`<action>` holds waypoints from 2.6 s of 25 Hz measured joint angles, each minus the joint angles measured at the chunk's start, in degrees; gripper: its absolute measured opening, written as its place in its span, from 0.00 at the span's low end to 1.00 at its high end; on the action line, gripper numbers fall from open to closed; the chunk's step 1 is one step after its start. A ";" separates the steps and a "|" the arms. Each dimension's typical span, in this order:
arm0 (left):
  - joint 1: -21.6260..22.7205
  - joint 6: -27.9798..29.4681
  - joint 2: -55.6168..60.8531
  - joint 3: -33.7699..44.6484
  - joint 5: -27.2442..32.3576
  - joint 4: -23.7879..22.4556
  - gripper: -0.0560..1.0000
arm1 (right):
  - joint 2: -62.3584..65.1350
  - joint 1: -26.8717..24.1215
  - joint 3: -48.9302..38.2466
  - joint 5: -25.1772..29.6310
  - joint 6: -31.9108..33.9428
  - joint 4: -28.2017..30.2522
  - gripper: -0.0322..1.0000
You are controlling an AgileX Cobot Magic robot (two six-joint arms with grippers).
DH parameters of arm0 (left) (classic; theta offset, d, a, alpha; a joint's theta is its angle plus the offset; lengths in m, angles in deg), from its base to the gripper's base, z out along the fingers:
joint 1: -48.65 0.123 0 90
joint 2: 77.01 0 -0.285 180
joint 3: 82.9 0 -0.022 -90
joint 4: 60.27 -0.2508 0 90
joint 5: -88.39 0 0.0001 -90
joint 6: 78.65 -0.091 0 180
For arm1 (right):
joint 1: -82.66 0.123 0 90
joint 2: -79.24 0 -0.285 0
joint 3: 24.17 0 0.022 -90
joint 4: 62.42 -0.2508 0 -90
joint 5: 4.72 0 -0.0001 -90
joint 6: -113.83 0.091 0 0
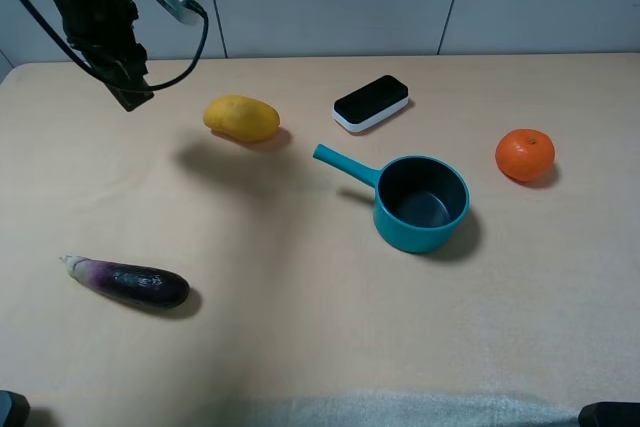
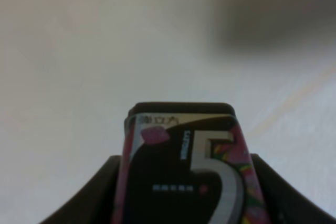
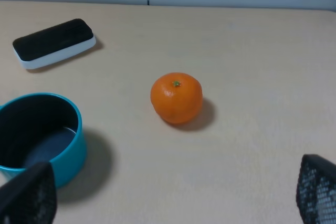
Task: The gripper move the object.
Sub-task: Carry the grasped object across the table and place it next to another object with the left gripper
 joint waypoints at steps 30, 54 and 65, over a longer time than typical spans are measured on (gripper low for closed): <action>-9.99 5.34 -10.84 -9.84 5.88 3.08 0.50 | 0.00 0.00 0.00 0.00 0.00 -0.13 0.70; -13.75 5.34 -17.47 -10.12 2.79 3.13 0.50 | 0.00 0.00 0.00 0.00 0.00 -0.18 0.70; -13.75 5.40 -17.47 -10.12 1.71 3.18 0.50 | 0.00 0.00 0.00 0.00 0.00 -0.18 0.70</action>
